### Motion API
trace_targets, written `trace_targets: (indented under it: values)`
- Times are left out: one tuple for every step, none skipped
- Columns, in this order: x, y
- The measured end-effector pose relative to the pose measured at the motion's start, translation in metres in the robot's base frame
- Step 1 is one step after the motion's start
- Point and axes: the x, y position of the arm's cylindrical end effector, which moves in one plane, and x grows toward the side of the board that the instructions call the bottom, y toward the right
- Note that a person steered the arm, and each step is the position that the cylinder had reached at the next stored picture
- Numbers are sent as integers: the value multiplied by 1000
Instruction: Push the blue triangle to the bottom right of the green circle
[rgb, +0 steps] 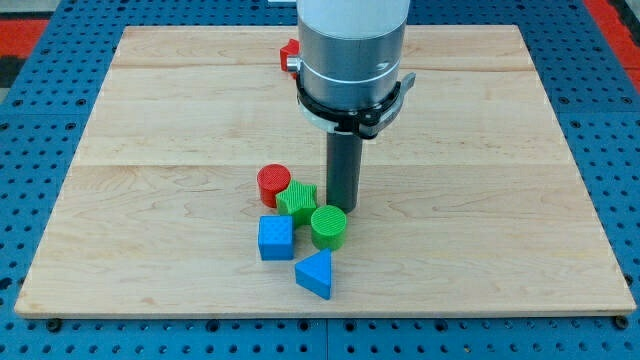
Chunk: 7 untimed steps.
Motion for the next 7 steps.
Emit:
trace_targets:
  values:
    - [1,1]
    - [11,41]
    - [110,43]
    - [114,14]
    - [114,-97]
    - [105,-162]
    - [78,-166]
